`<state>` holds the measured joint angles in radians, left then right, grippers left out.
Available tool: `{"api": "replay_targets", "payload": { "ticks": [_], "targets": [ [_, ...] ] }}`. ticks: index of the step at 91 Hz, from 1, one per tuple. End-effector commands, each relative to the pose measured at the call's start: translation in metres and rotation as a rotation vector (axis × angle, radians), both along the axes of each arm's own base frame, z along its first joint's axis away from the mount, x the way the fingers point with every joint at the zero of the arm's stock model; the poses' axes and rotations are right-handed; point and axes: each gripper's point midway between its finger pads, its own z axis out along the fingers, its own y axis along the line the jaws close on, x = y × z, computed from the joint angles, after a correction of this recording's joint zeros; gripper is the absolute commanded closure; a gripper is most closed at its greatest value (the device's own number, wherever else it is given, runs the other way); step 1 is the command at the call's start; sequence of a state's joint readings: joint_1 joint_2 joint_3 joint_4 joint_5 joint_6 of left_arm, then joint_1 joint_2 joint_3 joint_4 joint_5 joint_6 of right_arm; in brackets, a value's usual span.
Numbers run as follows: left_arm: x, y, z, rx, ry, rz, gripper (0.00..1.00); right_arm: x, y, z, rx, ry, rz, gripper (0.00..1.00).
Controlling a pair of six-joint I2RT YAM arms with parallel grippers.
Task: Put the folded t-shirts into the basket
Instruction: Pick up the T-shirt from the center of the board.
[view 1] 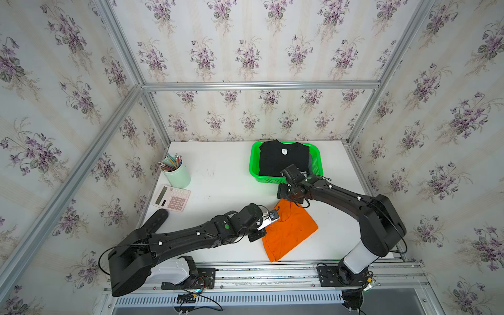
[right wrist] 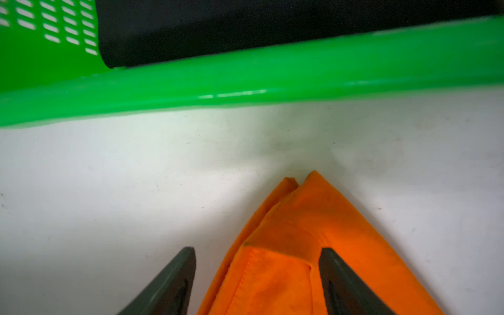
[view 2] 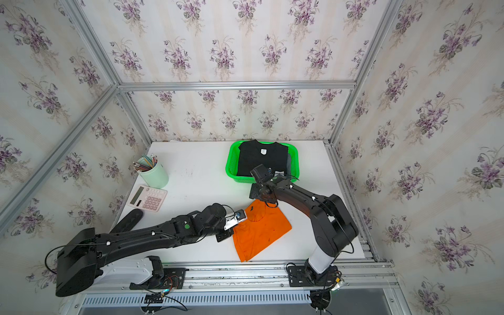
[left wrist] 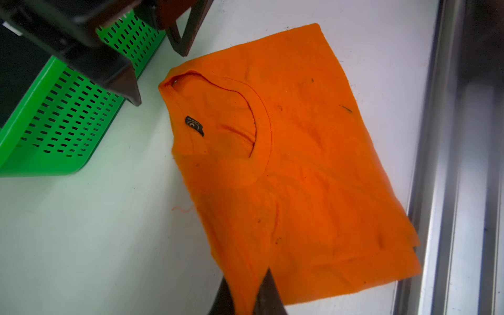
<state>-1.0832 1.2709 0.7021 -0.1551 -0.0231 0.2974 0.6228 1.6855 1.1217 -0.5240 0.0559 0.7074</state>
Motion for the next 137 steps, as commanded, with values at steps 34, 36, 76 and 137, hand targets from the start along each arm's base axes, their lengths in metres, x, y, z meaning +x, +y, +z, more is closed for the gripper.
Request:
{"api": "replay_targets", "payload": {
  "ticks": [34,36,76,137],
  "targets": [
    [-0.003,-0.007,0.02,0.008,-0.215,-0.085,1.0,0.011,-0.017,-0.041,-0.25,0.06,0.059,0.24],
    [-0.003,-0.007,0.02,0.005,-0.217,-0.084,1.0,0.011,-0.017,-0.042,-0.262,0.063,0.065,0.24],
    [0.003,-0.003,0.019,0.019,-0.236,-0.05,1.0,-0.006,0.014,-0.057,-0.159,0.146,0.15,0.39],
    [-0.008,0.013,0.078,-0.118,-0.301,-0.062,1.0,-0.007,0.018,0.049,0.166,-0.116,-0.051,1.0]
  ]
}}
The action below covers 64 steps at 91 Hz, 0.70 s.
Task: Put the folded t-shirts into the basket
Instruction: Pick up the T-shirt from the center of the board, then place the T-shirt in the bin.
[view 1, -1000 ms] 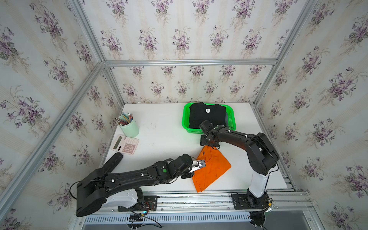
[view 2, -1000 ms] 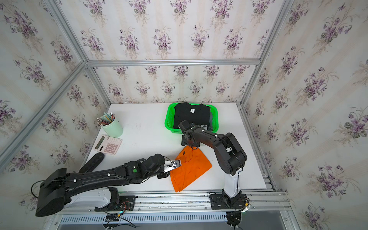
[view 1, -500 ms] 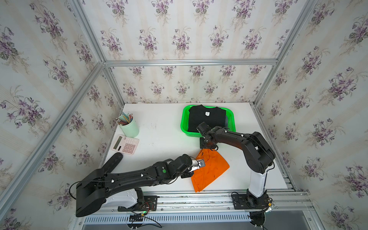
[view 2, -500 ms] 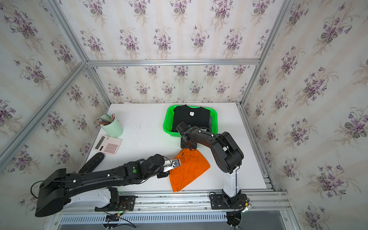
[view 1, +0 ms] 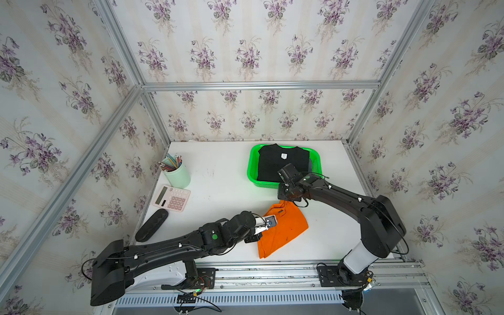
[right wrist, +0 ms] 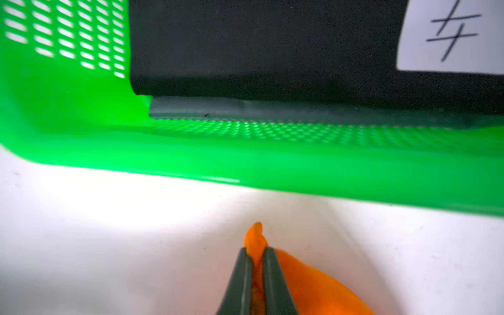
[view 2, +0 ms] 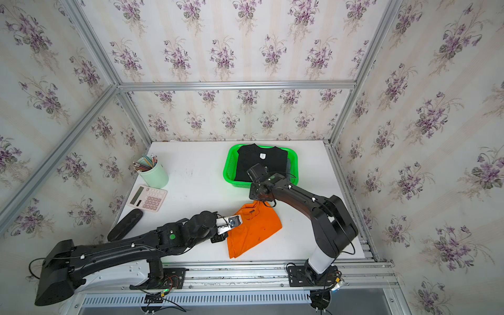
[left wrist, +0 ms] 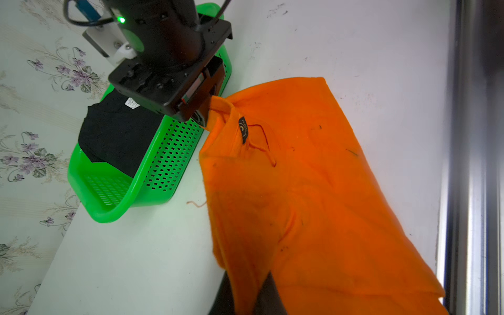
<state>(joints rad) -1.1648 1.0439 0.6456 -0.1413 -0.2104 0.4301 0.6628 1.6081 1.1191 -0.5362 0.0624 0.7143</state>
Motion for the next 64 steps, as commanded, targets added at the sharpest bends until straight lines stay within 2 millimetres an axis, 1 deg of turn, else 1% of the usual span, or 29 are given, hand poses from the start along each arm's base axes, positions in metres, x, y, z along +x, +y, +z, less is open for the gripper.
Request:
{"api": "replay_targets", "payload": {
  "ticks": [1,6,17,26,31,39,45,57,64],
  "targets": [
    [-0.005,-0.004,0.027,-0.063,-0.031,-0.047,1.0,0.002,0.006,0.025,0.144,-0.067,-0.086,1.0],
    [-0.007,-0.003,0.041,-0.098,-0.051,-0.059,1.0,-0.001,0.003,0.034,0.187,-0.09,-0.125,1.0],
    [-0.009,0.0,0.066,-0.165,-0.113,-0.082,1.0,-0.003,-0.01,0.055,0.222,-0.142,-0.202,1.0],
    [-0.011,-0.002,0.079,-0.186,-0.163,-0.118,1.0,-0.002,-0.019,0.076,0.24,-0.186,-0.25,1.0],
    [-0.008,-0.004,0.083,-0.186,-0.198,-0.118,1.0,-0.001,-0.021,0.089,0.258,-0.217,-0.269,1.0],
    [0.001,-0.011,0.093,-0.169,-0.265,-0.124,1.0,0.002,-0.031,0.105,0.274,-0.251,-0.344,1.0],
    [0.011,-0.018,0.104,-0.171,-0.276,-0.125,1.0,0.006,-0.037,0.116,0.27,-0.274,-0.385,1.0],
    [0.04,-0.029,0.131,-0.234,-0.222,-0.114,1.0,0.022,-0.045,0.133,0.261,-0.296,-0.428,1.0],
    [0.06,-0.036,0.145,-0.272,-0.173,-0.111,1.0,0.033,-0.055,0.135,0.247,-0.286,-0.473,1.0]
  ]
}}
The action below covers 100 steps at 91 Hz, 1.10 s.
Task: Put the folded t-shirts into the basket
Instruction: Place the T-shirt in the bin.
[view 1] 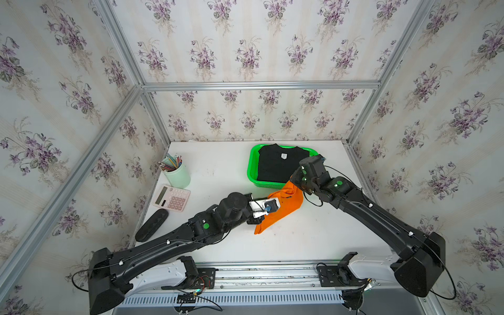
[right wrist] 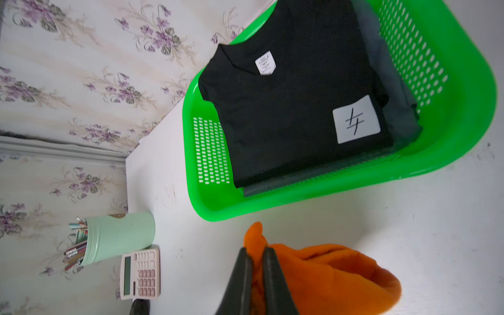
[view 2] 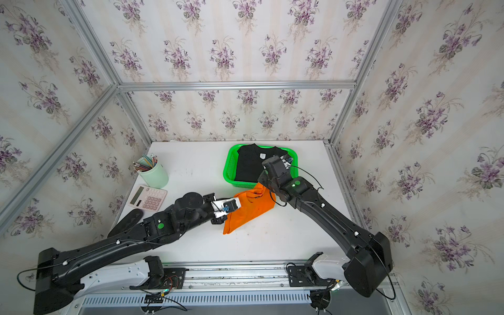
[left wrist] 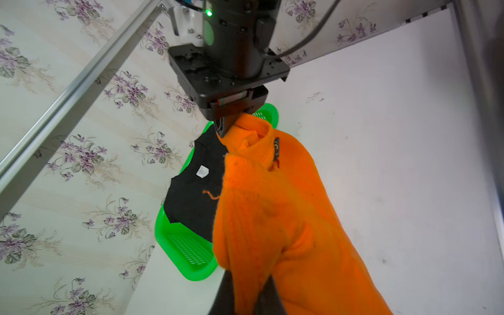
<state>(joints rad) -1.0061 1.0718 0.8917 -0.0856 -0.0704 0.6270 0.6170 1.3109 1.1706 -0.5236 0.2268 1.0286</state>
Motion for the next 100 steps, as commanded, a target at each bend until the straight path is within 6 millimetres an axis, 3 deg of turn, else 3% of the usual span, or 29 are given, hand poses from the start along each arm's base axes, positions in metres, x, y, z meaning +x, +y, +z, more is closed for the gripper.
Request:
{"api": "replay_targets", "payload": {
  "ticks": [1,19,34,47,63,76,100],
  "targets": [
    [0.016,-0.017,0.031,-0.102,0.039,-0.065,1.0,0.011,-0.017,0.001,-0.024,0.028,-0.086,1.0],
    [0.075,-0.023,0.036,-0.16,0.086,-0.041,1.0,0.041,-0.057,0.001,0.002,0.056,-0.244,1.0],
    [0.138,-0.02,0.021,-0.22,0.171,0.016,1.0,0.068,-0.081,0.008,-0.001,0.035,-0.335,1.0],
    [0.174,-0.037,0.01,-0.202,0.195,0.016,1.0,0.093,-0.09,0.005,-0.017,0.032,-0.403,1.0],
    [0.227,-0.029,-0.005,-0.345,0.313,0.06,1.0,0.121,-0.099,0.007,-0.027,0.013,-0.487,1.0],
    [0.247,-0.032,-0.015,-0.386,0.342,0.083,1.0,0.139,-0.104,-0.01,-0.052,0.065,-0.519,1.0],
    [0.266,-0.039,-0.046,-0.417,0.426,0.115,1.0,0.159,-0.099,-0.036,-0.063,0.106,-0.523,1.0]
  ]
}}
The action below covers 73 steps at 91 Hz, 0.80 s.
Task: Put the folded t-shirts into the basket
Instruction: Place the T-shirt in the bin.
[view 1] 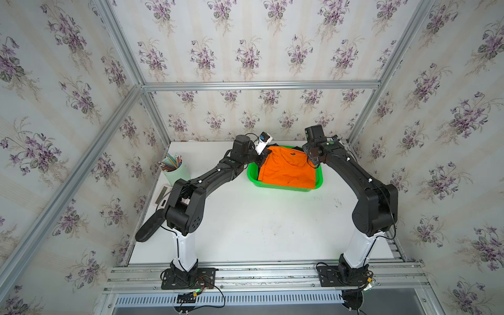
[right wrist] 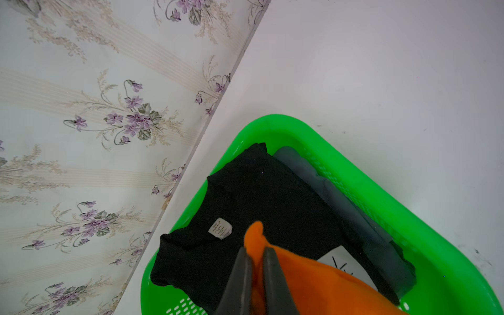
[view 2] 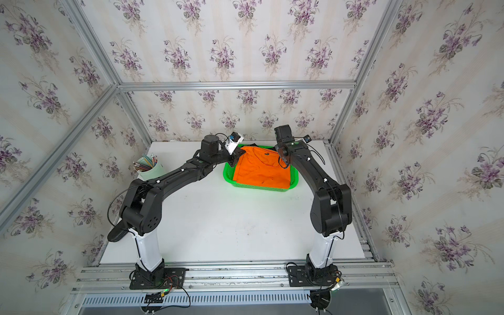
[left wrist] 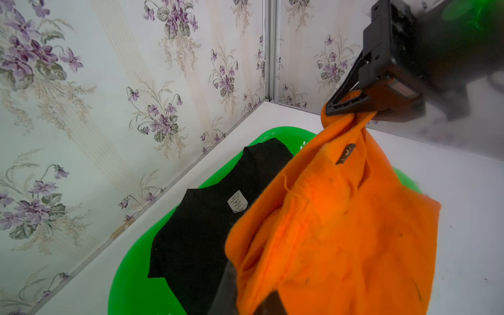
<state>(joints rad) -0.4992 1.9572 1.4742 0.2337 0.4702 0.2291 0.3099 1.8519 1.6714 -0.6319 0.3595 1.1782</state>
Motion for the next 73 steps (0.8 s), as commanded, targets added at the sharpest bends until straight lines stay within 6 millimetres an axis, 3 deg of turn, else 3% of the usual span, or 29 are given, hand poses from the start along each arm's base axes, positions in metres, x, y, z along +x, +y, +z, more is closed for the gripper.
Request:
{"api": "replay_targets", "payload": {
  "ticks": [1,19,44,71,73],
  "targets": [
    [0.007,-0.004,0.006,-0.061,0.004,0.004,1.0,0.005,-0.003,-0.007,-0.013,0.019,-0.02,1.0],
    [0.016,-0.004,-0.015,-0.059,0.049,0.023,1.0,0.012,-0.001,-0.02,-0.023,0.047,-0.021,1.0],
    [0.025,-0.003,-0.04,-0.067,0.115,0.062,1.0,0.014,0.005,-0.055,-0.009,0.115,-0.018,1.0],
    [0.059,0.001,-0.047,-0.026,0.191,0.176,1.0,0.036,0.0,-0.044,-0.002,0.056,-0.055,1.0],
    [0.061,0.001,-0.048,-0.025,0.201,0.181,1.0,0.039,0.0,-0.043,0.005,0.044,-0.057,0.96]
  ]
}}
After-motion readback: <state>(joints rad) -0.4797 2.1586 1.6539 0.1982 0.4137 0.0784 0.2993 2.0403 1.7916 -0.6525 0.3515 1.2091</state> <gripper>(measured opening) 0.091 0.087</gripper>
